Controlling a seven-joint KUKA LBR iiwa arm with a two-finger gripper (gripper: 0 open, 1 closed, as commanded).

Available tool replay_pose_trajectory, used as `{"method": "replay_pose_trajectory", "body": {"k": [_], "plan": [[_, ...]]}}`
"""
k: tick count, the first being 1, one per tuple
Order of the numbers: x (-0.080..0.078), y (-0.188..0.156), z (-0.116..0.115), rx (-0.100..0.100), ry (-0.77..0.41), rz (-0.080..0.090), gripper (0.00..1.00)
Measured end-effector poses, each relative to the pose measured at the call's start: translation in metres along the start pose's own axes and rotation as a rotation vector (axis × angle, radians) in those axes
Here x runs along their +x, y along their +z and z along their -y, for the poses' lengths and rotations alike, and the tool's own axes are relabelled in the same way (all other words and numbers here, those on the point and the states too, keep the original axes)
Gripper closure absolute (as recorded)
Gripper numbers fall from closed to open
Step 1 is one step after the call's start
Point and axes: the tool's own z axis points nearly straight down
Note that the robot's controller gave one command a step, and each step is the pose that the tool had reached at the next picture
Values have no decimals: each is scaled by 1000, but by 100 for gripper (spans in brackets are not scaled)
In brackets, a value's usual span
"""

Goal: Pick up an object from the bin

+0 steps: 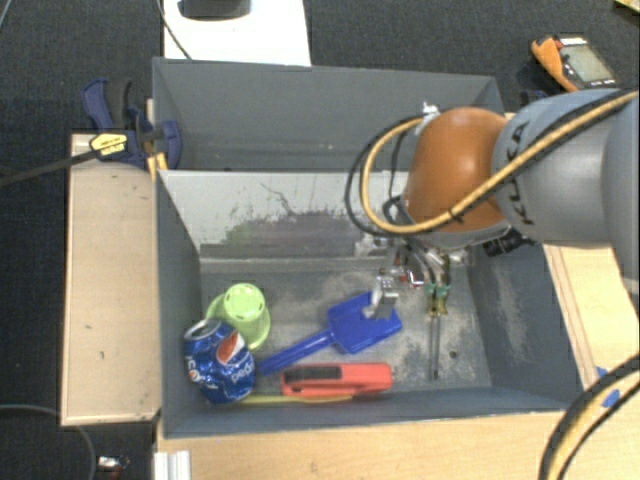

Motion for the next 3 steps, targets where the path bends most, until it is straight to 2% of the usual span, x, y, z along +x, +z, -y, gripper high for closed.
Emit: {"method": "replay_pose_trajectory", "body": {"k": [1, 2, 3], "plan": [[37, -9, 72, 2, 1, -9, 0], [23, 63, 12, -5, 7, -2, 0], [-2, 59, 11, 5, -12, 16, 100]]}}
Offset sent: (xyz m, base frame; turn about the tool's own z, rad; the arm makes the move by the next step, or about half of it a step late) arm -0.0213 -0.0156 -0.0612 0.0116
